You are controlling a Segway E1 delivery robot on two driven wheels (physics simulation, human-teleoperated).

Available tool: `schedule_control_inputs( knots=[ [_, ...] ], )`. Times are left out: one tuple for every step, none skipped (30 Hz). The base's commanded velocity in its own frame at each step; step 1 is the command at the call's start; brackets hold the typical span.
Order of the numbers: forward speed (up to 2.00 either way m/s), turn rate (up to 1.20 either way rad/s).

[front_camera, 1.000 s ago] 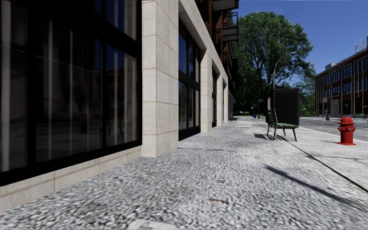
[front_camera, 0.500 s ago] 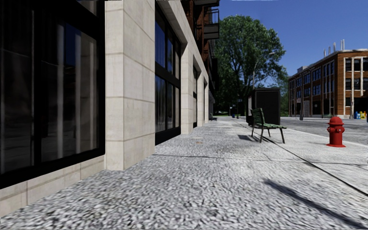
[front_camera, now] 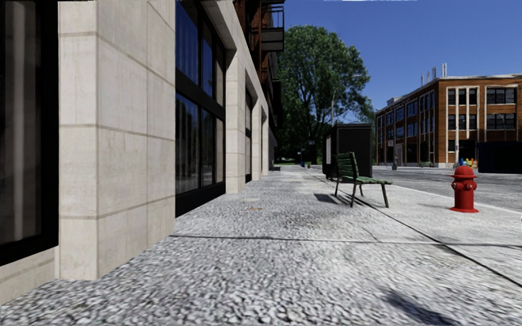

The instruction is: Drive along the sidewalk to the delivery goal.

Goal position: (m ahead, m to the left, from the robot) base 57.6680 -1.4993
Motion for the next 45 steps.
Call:
schedule_control_inputs(
  knots=[
    [1.65, 0.00],
    [1.66, 0.00],
    [1.66, 0.00],
    [1.66, 0.00],
    [1.66, 0.00],
    [1.66, 0.00],
    [1.66, 0.00],
    [1.67, 0.00],
    [1.67, 0.00],
    [1.75, 0.00],
    [1.87, 0.00],
    [2.00, 0.00],
    [2.00, 0.00],
    [2.00, 0.00],
    [2.00, 0.00],
    [2.00, 0.00],
    [2.00, 0.00],
    [2.00, 0.00],
    [2.00, 0.00],
    [2.00, 0.00],
    [2.00, 0.00],
    [2.00, 0.00],
    [2.00, 0.00],
    [2.00, 0.00],
    [2.00, 0.00],
    [2.00, 0.00],
    [2.00, 0.00],
    [2.00, 0.00],
    [2.00, -0.04],
    [2.00, -0.07],
    [2.00, -0.08],
    [2.00, -0.08],
    [2.00, -0.15],
    [2.00, -0.15],
    [2.00, -0.22],
    [2.00, -0.23],
    [2.00, -0.24],
    [2.00, -0.24],
    [2.00, -0.24],
    [2.00, -0.24],
    [2.00, -0.20],
    [2.00, -0.06],
    [2.00, 0.00],
    [2.00, 0.00],
    [2.00, 0.00]
  ],
)
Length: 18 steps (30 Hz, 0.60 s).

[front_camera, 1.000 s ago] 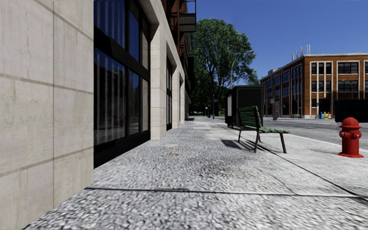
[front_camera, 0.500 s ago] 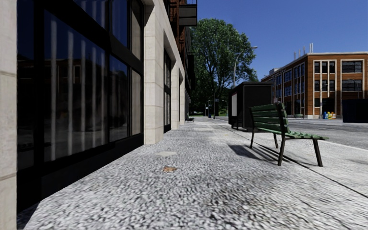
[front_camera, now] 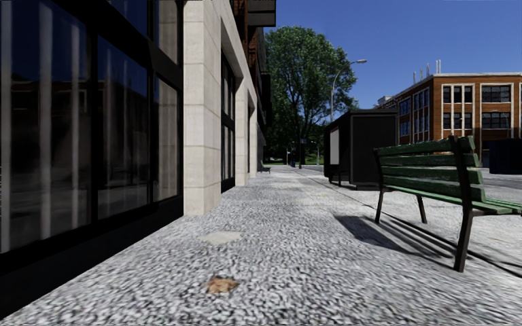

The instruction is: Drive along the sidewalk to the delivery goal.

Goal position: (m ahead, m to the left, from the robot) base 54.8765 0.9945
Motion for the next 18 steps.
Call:
schedule_control_inputs(
  knots=[
    [2.00, 0.00],
    [2.00, 0.00],
    [2.00, 0.00],
    [2.00, 0.00],
    [2.00, 0.00],
    [2.00, -0.02],
    [2.00, -0.02],
    [2.00, -0.03],
    [2.00, -0.03],
    [2.00, -0.04],
    [2.00, -0.12],
    [2.00, -0.15],
    [2.00, -0.17],
    [2.00, -0.19],
    [2.00, -0.21],
    [2.00, -0.22],
    [2.00, -0.22],
    [2.00, -0.22]
  ],
)
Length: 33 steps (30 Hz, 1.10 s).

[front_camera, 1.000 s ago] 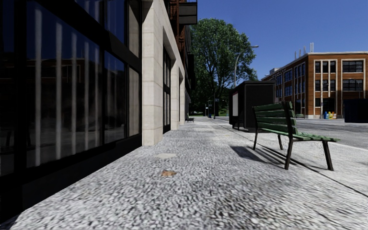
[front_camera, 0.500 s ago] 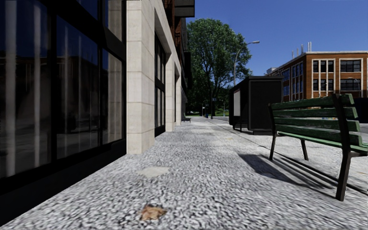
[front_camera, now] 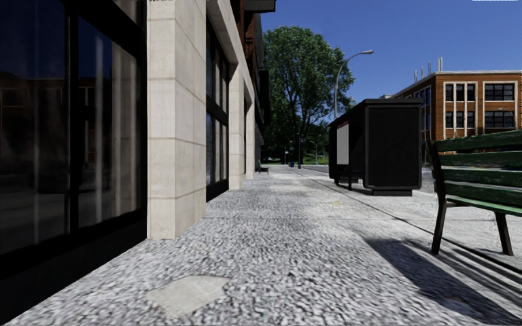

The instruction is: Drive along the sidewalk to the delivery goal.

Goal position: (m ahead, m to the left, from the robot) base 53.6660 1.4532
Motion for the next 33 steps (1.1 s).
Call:
schedule_control_inputs(
  knots=[
    [2.00, -0.22],
    [2.00, -0.22],
    [2.00, -0.22],
    [2.00, -0.22],
    [2.00, -0.22],
    [2.00, -0.22],
    [2.00, -0.22],
    [2.00, -0.22],
    [2.00, -0.22],
    [2.00, -0.22],
    [2.00, -0.22],
    [2.00, -0.22],
    [2.00, -0.22],
    [2.00, -0.22],
    [2.00, -0.07],
    [2.00, 0.00],
    [2.00, 0.00],
    [2.00, 0.00],
    [2.00, 0.00],
    [2.00, 0.00],
    [2.00, 0.00],
    [2.00, 0.00],
    [2.00, 0.00],
    [2.00, 0.00],
    [2.00, 0.00],
    [2.00, 0.00],
    [2.00, 0.00],
    [2.00, 0.00],
    [2.00, 0.00],
    [2.00, 0.00],
    [2.00, 0.00],
    [2.00, 0.00],
    [2.00, 0.00]
  ],
)
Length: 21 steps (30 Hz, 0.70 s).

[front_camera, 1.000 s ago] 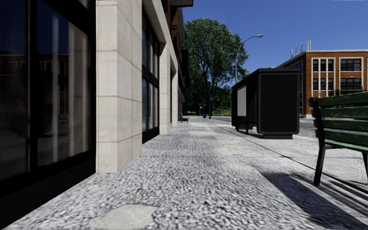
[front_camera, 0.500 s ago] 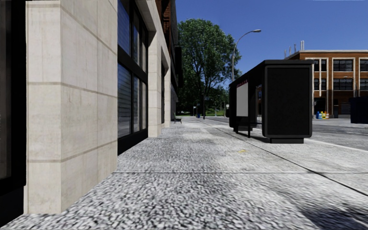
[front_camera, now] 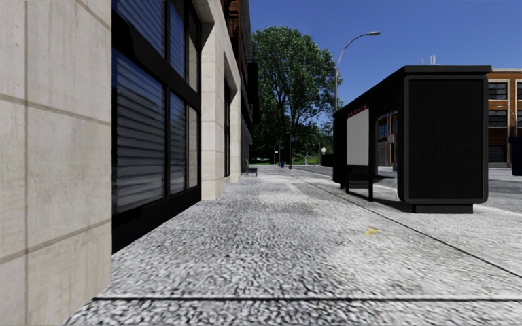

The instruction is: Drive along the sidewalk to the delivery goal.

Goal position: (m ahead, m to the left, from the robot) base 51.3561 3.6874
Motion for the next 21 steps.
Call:
schedule_control_inputs(
  knots=[
    [2.00, 0.00],
    [2.00, 0.00],
    [2.00, 0.00],
    [2.00, 0.00],
    [2.00, 0.00],
    [2.00, 0.00],
    [2.00, 0.00],
    [2.00, 0.00],
    [2.00, 0.00],
    [2.00, 0.00],
    [2.00, 0.00],
    [2.00, 0.00],
    [2.00, 0.00],
    [2.00, 0.00],
    [2.00, 0.00],
    [2.00, 0.00],
    [2.00, 0.00],
    [2.00, 0.00],
    [2.00, 0.00],
    [2.00, 0.00],
    [2.00, 0.00]
  ],
)
